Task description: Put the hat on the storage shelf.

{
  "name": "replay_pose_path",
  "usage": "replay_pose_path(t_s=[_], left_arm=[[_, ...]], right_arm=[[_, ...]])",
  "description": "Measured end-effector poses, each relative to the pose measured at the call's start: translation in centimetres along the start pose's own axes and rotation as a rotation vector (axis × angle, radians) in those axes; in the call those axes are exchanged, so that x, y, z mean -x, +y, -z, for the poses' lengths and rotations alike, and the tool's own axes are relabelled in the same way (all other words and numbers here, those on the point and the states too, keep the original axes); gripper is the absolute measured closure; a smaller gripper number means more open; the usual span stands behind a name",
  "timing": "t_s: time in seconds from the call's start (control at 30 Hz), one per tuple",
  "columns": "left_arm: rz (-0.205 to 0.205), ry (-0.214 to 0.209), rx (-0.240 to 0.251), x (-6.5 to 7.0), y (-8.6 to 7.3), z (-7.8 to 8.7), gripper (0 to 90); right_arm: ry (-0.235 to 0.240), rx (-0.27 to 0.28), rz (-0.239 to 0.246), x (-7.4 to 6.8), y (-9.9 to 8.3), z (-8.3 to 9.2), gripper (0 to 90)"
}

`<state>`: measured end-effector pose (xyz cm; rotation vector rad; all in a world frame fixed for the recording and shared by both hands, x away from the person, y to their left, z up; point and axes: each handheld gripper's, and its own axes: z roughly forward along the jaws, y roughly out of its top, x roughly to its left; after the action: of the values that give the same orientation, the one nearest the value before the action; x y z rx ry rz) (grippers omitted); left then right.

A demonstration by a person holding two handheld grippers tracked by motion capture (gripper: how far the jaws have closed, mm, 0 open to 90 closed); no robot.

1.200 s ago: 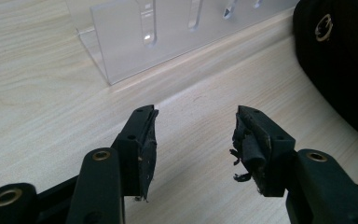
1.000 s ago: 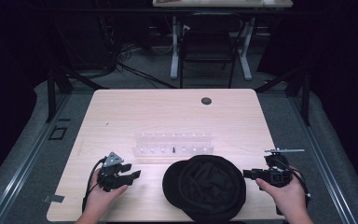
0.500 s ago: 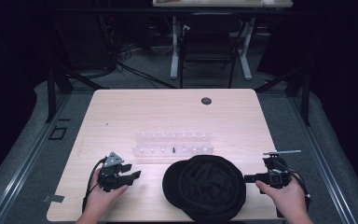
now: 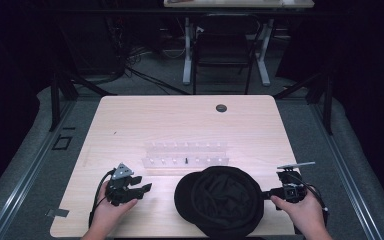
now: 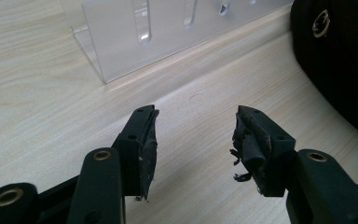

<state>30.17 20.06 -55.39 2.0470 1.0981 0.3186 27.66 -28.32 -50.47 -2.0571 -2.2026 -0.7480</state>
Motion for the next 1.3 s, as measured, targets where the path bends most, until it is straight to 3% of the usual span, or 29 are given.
replay_pose_path(t_s=[0.33,0.43,0.47,0.63,0.67,0.7,0.73,0.9,1.07,1.2,1.3], left_arm=[[-0.006,-0.017,-0.010,0.1,0.0,0.0,48.5],[-0.004,0.005,0.008,0.3,0.0,-0.1,48.5],[-0.009,-0.017,-0.007,0.2,0.0,0.0,48.5],[-0.011,-0.019,-0.009,0.3,0.0,-0.1,48.6],[-0.011,-0.019,-0.009,0.3,0.0,-0.1,48.6],[-0.011,-0.019,-0.009,0.3,0.0,-0.1,48.6],[-0.012,-0.019,-0.011,0.3,0.0,-0.1,48.6],[-0.014,-0.018,-0.012,0.3,0.0,-0.2,48.6],[-0.016,-0.018,-0.013,0.3,0.0,-0.2,48.6],[-0.017,-0.020,-0.016,0.3,0.0,-0.2,48.6],[-0.015,0.001,-0.006,0.4,0.0,-0.4,48.6]], right_arm=[[0.000,-0.035,-0.023,0.3,0.2,-1.4,65.8],[-0.001,-0.046,-0.033,0.6,0.2,-1.8,65.9],[0.008,-0.041,-0.039,0.7,0.2,-1.9,65.9],[0.015,-0.042,-0.055,0.9,0.1,-2.2,67.1],[-0.013,-0.061,-0.045,0.9,0.2,-2.1,67.8],[0.020,-0.057,-0.054,1.0,0.2,-2.2,68.7],[0.022,-0.048,-0.067,1.0,0.1,-2.4,70.1],[0.028,-0.100,-0.068,1.3,0.3,-2.7,72.4],[0.056,-0.107,-0.107,1.6,0.6,-3.0,71.4],[0.049,-0.131,-0.107,1.8,0.9,-3.4,72.3],[0.057,-0.154,-0.112,1.9,1.2,-3.5,73.7]])
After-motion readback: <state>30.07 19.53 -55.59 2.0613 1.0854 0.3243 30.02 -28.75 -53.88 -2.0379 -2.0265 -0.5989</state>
